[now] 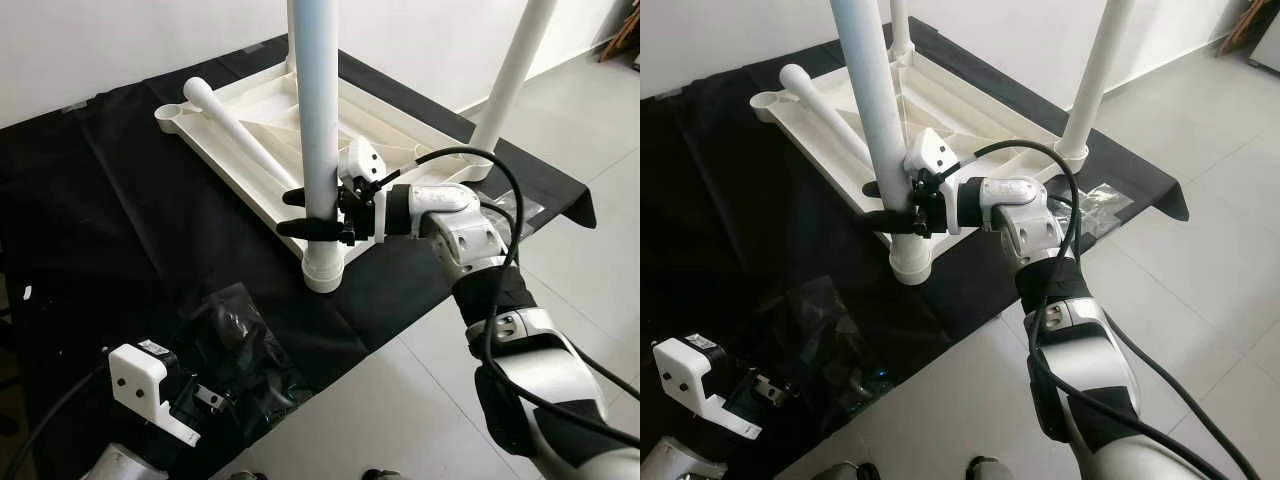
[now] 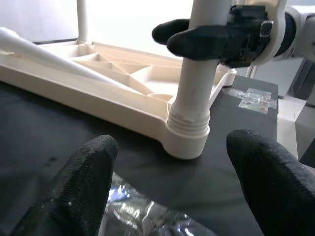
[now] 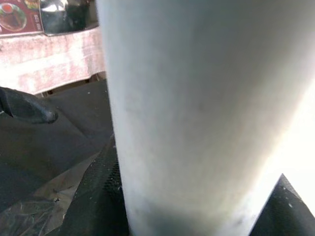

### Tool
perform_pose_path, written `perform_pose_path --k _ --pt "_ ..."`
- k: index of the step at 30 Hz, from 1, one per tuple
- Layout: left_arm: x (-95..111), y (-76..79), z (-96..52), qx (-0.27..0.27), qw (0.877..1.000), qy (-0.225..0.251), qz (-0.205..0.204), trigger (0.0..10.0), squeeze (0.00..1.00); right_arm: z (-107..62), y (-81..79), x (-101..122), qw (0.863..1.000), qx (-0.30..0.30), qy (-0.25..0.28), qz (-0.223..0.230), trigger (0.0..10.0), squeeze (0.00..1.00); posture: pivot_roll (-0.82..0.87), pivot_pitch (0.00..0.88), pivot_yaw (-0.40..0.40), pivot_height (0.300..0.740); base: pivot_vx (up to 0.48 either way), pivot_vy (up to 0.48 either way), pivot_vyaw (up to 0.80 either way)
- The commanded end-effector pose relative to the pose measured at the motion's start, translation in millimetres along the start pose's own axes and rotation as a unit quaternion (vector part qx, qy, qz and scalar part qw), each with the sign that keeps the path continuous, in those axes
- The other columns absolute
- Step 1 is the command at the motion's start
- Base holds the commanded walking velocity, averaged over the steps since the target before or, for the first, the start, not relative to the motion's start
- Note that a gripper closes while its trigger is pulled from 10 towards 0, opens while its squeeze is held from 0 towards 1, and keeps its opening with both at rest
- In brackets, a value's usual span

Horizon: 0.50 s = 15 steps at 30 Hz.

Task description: Building children table

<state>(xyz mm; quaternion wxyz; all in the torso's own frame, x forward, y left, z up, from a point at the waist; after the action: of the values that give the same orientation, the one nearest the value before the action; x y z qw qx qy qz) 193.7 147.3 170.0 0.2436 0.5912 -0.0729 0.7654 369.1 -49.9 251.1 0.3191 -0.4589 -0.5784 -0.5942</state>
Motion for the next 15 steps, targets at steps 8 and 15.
perform_pose_path --k 8,15 --pt "-2 1.1 -0.5 0.0 1.0 -0.001 -0.002 10.0 0.0 -4.6 -10.3 -27 0.991 -0.124 -0.017 0.04 0.0 0.0 0.06 0.217 -0.003 0.74 0.0 0.0 0.0" --pt "-1 -1.8 -0.2 0.001 1.0 -0.001 0.0 10.0 0.0 -13.2 -41.4 -54 0.905 -0.402 -0.125 0.062 0.0 0.0 0.05 0.219 0.003 0.74 0.0 0.0 0.0"
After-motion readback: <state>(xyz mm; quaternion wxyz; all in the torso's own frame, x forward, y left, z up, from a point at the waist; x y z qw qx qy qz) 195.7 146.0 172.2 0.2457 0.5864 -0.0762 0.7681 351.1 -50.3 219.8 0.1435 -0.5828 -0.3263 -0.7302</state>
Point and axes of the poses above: a point about 5 cm out from each wrist's last joint towards the gripper, its own z axis pointing out of the wrist towards the gripper, its own x axis along the axis of the wrist's last joint, y = z × x, the point moved 3 cm from there along z, pointing out of the wrist towards the gripper, and after that the axes turned 8 degrees about -z, right-handed, at the moved point
